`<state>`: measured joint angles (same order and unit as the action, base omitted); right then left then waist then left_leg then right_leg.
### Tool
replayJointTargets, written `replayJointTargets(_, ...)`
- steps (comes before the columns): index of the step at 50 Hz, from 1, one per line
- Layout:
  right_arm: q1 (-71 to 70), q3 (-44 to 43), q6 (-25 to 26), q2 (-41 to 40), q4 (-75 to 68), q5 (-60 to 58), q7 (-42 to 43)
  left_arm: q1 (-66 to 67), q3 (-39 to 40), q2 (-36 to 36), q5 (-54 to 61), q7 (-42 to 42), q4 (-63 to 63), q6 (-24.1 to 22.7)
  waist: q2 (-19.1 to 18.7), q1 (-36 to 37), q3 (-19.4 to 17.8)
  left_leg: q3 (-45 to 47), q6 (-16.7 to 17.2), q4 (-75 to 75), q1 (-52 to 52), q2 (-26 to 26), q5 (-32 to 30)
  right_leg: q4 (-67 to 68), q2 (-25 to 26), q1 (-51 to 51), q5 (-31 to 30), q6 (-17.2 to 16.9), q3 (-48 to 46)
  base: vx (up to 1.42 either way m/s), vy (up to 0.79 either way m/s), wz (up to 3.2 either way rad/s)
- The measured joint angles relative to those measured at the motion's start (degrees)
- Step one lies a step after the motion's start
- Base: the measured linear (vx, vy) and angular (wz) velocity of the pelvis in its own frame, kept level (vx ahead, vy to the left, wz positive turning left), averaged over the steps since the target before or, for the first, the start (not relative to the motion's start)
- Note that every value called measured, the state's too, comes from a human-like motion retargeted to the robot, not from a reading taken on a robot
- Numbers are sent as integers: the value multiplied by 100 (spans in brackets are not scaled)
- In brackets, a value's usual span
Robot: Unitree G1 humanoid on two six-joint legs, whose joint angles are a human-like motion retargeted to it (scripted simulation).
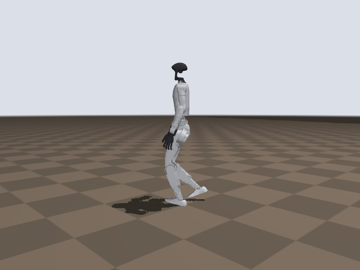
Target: Walk
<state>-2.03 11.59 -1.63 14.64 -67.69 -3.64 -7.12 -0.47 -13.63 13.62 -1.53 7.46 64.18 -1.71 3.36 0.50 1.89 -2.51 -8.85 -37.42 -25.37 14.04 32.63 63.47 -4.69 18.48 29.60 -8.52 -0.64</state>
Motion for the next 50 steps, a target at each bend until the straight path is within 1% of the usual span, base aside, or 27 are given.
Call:
replayJointTargets(2,63,-9,-9,-20,12,-9,-5,31,-92,6,-102,35,-17,2,-19,-109,5,-30,-39,49,146,63,83,353,-230,308,14,96,-111,37,8,20)
replayJointTargets(4,33,-28,-6,20,26,-9,-17,-37,-145,17,-185,79,-27,22,-119,-193,-28,-120,-34,352,413,54,59,304,-385,592,99,244,-220,38,6,18)
replayJointTargets(6,52,-27,1,48,52,2,5,-61,-210,22,-251,90,-50,25,-246,-269,-58,-224,-11,520,634,15,103,-40,-460,808,228,378,-319,39,4,21)
replayJointTargets(8,65,-16,25,76,63,22,28,-82,-269,25,-293,99,-83,18,-387,-323,-83,-342,10,650,817,-52,171,-596,-432,983,277,452,-373,39,1,23)
replayJointTargets(10,73,1,58,98,49,50,58,-99,-329,29,-323,102,-118,-1,-530,-347,-93,-466,21,744,959,-126,254,-1260,-326,1132,211,453,-380,38,-1,23)
replayJointTargets(13,134,41,103,94,1,86,93,-66,-424,21,-338,76,-172,-50,-659,-338,-65,-630,5,692,1059,-137,439,-2130,-160,1379,51,335,-265,35,-3,26)
replayJointTargets(15,71,60,129,121,-65,111,76,-122,-438,15,-333,93,-191,-76,-841,-256,-41,-748,17,844,1187,-290,486,-3026,107,1375,-241,269,-206,33,-5,12)
replayJointTargets(18,142,115,136,93,-106,110,87,-52,-484,-14,-346,78,-211,-118,-881,-196,29,-869,-6,597,1214,-241,719,-3403,203,1593,-317,179,-85,29,-6,24)
replayJointTargets(22,135,184,140,78,-174,112,33,-29,-504,-59,-358,102,-185,-140,-950,-97,118,-1051,-22,480,1366,-268,942,-3818,339,1656,-544,154,-52,27,-8,24)
replayJointTargets(29,102,290,133,61,-169,146,-78,9,-575,-146,-463,206,-57,-128,-948,-16,208,-1366,34,399,1832,-346,1179,-3751,468,1518,-820,225,-141,26,-9,27)
replayJointTargets(36,34,411,129,73,-23,175,-155,30,-743,-193,-598,366,84,-66,-898,10,290,-1597,336,295,2283,-571,1044,-3428,659,1229,-863,398,-245,26,-10,25)
replayJointTargets(44,-165,608,111,151,197,184,-195,-130,-1051,-178,-711,569,113,11,-908,32,369,-1801,858,-32,2629,-982,652,-3479,1007,706,-642,695,-461,23,-10,17)
replayJointTargets(50,-380,757,96,240,351,227,-202,-430,-1245,-135,-675,697,-124,6,-958,37,397,-1779,1216,-392,2733,-1331,372,-3756,1283,284,-566,883,-620,19,-7,19)
